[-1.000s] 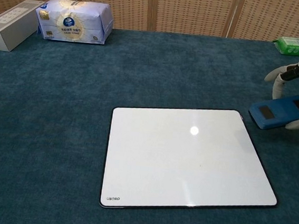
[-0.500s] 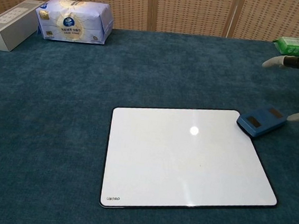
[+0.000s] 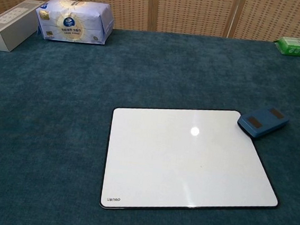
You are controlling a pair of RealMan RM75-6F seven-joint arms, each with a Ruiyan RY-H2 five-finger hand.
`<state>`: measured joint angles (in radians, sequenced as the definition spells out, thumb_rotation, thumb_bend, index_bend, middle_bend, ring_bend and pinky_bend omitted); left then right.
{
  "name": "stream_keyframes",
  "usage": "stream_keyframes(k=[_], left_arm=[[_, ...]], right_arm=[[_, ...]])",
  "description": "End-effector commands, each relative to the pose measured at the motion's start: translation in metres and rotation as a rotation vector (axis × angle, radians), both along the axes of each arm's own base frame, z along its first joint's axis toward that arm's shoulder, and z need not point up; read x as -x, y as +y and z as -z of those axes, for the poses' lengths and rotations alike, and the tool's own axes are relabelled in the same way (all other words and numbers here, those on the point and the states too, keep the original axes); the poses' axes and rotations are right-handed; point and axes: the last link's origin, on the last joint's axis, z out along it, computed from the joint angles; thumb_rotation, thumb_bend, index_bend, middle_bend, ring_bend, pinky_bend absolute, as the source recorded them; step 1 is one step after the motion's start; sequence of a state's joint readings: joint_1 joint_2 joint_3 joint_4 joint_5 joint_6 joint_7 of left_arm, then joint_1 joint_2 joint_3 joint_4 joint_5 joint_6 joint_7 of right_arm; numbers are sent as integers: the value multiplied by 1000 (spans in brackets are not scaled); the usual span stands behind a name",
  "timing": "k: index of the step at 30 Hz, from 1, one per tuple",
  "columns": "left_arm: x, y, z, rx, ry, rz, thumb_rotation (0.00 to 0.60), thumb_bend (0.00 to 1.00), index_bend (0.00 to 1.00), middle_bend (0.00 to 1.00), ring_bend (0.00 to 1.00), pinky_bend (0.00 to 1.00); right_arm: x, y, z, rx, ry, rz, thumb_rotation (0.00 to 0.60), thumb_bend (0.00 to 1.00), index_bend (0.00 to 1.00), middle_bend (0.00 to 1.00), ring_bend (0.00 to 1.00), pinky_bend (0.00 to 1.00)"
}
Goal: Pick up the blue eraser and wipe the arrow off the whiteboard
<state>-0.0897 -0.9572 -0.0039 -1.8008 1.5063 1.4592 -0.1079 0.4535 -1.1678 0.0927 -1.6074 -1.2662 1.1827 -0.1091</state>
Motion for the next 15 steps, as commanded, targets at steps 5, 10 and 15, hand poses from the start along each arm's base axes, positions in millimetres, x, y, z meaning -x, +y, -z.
stream_keyframes(k=[5,10,15], left_arm=[[8,-12,4,-49,-30,-44,600,432,314,253,199,102],[11,-18,8,-56,-40,-66,600,431,316,254,199,102],[12,-24,15,-46,-37,-85,600,432,325,254,199,92]], right_arm=[[27,40,-27,110,64,67,600,158,186,57,0,0],[35,59,-33,143,65,91,600,163,205,62,0,0],[43,76,-39,169,69,119,600,163,212,69,0,0]])
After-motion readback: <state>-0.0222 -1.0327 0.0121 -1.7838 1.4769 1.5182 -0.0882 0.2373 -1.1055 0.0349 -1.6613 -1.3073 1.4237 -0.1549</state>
